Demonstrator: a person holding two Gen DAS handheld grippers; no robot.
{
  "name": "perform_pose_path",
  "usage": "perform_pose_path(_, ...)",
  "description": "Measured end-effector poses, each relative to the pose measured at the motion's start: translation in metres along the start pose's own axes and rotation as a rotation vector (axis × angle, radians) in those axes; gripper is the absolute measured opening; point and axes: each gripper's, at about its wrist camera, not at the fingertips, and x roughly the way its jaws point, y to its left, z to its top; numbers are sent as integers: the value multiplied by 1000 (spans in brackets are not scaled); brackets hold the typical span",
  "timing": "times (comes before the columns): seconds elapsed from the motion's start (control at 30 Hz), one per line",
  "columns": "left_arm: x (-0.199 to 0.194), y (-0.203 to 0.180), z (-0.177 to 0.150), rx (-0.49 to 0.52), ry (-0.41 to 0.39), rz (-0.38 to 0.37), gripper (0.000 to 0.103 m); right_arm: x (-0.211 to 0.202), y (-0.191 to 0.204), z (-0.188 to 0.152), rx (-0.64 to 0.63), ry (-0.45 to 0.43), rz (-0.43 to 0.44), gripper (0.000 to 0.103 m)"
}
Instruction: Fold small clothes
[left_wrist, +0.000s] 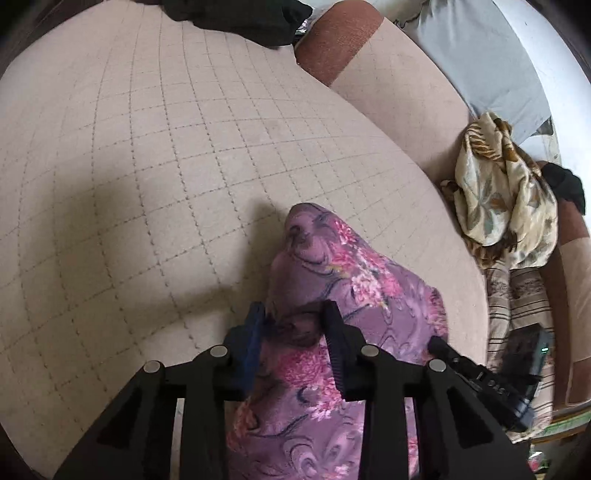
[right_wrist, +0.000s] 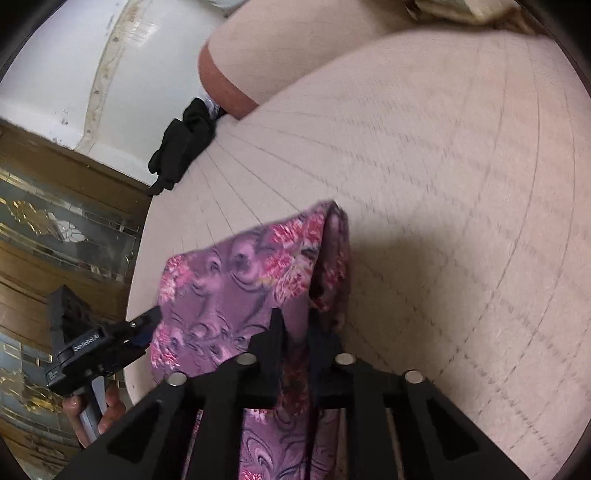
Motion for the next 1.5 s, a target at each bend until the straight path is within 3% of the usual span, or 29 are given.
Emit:
perform_pose_path(0.13,18,-15,-2,111,-4,115,29,20,0,-4,-50,37,-82,7)
perform_pose_path(0.27,15,-17,-3,110,-12,118,32,18,-5,-1,-46,57,-54,7)
perform_pose_path(0.3,14,-13,-3,95,-11,113,40,18,-7,-1,-42,60,-40,8)
perform_pose_path(0.33,12,-9,-3,79,-11,119,55,13,-10,-3,-15,65,-15,14)
perform_pose_path(0.4,1,1,-6,47,5,119,63,2,-9,-10,11,61,-2,39)
perform_pose_path(0.43,-7,5,-12,34,13,91,63,-9,-5,-19,2,45,-1,59)
perform_pose_path(0.47,-21,10,-25,17,9,49,64,-17,1,-30,-12,18,-5,66)
perform_pose_path(0.53,-38,18,-52,9,6,24,73,-38,5,-64,-38,-14,-26,69)
perform_pose_path(0.57,-44,23,-70,6,18,21,73,-43,5,-81,-35,-10,-21,69)
perform_pose_path(0.67,-55,28,-111,-10,50,16,73,-47,4,-132,-27,45,-32,69)
perform_pose_path(0.73,-63,22,-133,9,63,20,73,-59,14,-152,-52,35,-63,69)
perform_pose_path(0.83,-65,14,-165,44,90,27,73,-65,17,-173,-29,55,-31,69)
perform_pose_path(1.0,-67,16,-174,50,55,43,73,-63,14,-187,-32,67,-68,57)
perform_pose_path(1.03,-66,17,-172,42,54,43,71,-62,11,-186,-24,63,-68,47)
perform_pose_path(1.07,-66,16,-173,44,51,50,68,-61,9,-185,-21,66,-71,28)
perform_pose_path(1.1,-68,14,-175,61,48,49,51,-59,7,-184,-17,75,-70,19)
perform_pose_path(1.13,-71,12,-176,75,56,30,28,-60,5,-185,-4,79,-56,14)
perform_pose_path(1.2,-83,12,-178,76,23,10,20,-74,12,-185,-39,30,-86,12)
perform_pose_path(1.3,-90,14,-186,70,-12,17,19,-86,21,-186,-92,-11,-119,11)
perform_pose_path(1.4,-74,10,-185,105,16,101,20,-58,17,-189,-110,57,-199,11)
perform_pose_path(1.47,-75,6,-186,126,8,139,26,-61,20,-185,-116,47,-197,12)
perform_pose_path(1.5,-78,3,-187,135,-8,164,34,-64,20,-185,-119,41,-186,13)
